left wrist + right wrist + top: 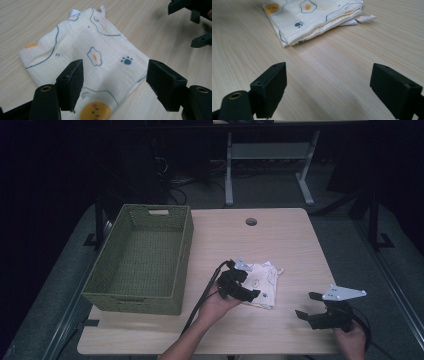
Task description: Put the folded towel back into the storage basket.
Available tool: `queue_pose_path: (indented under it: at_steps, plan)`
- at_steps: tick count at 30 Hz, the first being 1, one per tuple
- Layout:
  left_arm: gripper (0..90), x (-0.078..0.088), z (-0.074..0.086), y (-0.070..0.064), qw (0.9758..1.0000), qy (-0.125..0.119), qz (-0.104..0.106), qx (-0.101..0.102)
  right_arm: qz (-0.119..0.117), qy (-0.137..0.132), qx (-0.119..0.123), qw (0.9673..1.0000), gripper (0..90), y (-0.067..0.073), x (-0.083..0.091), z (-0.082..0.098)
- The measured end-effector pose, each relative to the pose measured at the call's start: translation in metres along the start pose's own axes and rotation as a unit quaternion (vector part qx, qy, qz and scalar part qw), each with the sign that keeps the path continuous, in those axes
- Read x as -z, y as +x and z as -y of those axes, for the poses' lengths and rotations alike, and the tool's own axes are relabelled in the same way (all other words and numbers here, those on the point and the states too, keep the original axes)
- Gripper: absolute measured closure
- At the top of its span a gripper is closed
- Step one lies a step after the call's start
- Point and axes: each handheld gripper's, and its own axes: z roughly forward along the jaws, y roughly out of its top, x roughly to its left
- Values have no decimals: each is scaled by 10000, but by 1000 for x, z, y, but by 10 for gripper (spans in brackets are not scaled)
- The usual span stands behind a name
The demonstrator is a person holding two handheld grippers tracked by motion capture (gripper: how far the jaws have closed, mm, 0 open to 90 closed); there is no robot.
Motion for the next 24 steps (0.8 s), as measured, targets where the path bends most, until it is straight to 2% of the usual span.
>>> queue_pose_path:
  at_steps: [4, 8, 12, 19, 23, 24]
  plan:
    - [288, -10, -5, 6, 9999, 47, -27, 145, -9, -43, 26, 10000, 136, -1, 0, 0]
    - [291, -18, -11, 10, 9998, 126, -116, 136, -20, -71, -4, 10000, 136, -2, 1, 0]
    - [326, -28, -14, 16, 9994, 239, -189, 142, -16, -66, 12, 10000, 136, -2, 1, 0]
    - [391, -42, -18, 21, 9991, 345, -148, 204, -12, -90, 9, 10000, 136, -2, 1, 0]
    - [422, -51, -20, 21, 9980, 518, -312, 176, -17, -107, 3, 9999, 136, -2, 1, 0]
    - [448, -54, -20, 21, 9969, 640, -427, 138, -14, -124, 4, 9999, 136, -2, 2, 0]
